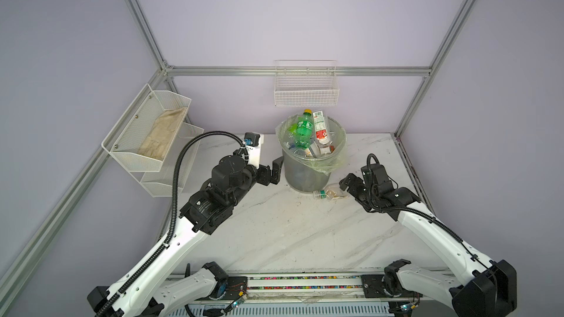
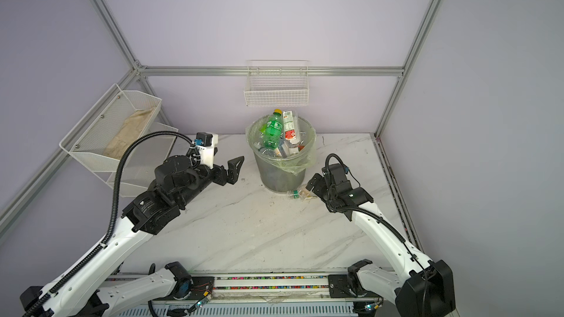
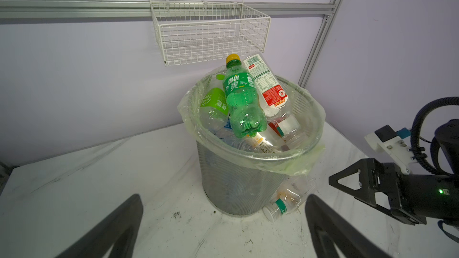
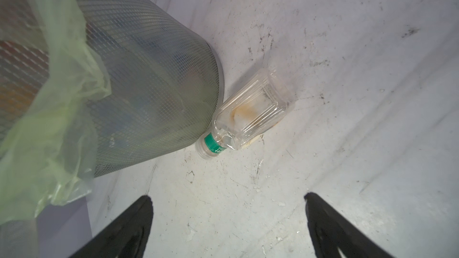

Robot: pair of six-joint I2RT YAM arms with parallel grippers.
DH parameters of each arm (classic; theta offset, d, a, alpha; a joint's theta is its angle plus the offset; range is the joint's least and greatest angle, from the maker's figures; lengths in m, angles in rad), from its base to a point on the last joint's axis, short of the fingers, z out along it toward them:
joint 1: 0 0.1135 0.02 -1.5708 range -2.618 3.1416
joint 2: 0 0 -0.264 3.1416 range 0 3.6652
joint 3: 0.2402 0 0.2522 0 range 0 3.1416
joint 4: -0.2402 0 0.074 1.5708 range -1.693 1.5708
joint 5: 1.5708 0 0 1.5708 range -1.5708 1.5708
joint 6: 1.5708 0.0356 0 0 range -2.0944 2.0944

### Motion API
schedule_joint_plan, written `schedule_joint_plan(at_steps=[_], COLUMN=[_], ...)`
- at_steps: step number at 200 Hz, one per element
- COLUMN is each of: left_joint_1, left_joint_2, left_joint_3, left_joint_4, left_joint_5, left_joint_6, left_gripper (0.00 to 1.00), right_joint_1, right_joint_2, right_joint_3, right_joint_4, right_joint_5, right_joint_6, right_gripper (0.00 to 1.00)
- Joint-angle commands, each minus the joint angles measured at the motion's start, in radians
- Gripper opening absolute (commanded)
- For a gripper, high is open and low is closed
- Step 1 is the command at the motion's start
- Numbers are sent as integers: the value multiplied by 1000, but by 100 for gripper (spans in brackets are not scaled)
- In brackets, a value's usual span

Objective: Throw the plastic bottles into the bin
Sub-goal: 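Withdraw the left gripper from the bin while the right lowers onto the green-cap bottle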

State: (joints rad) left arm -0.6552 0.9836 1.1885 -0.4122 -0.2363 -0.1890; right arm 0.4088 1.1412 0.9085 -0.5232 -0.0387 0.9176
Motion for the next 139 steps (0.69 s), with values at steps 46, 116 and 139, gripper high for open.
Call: schedule_joint_plan(at_steps=[46, 116, 139], left_joint_1=[-3, -3, -3], left_joint_2=[-105, -166, -192], left_joint_3=[-101, -158, -184], left_joint_4=[14, -10, -22], left_joint_5=[-43, -51, -51], left_joint_6=[-57, -90, -108], left_gripper=[100, 100, 100], right_joint_1=[-76, -98, -119], right_joint_2=[102, 215, 227], right_joint_3=[17, 47, 39], right_joint_4=[21, 30, 44], right_joint_5=[-125, -180, -195], right_joint_6=[244, 363, 396], right_gripper=[97, 97, 97])
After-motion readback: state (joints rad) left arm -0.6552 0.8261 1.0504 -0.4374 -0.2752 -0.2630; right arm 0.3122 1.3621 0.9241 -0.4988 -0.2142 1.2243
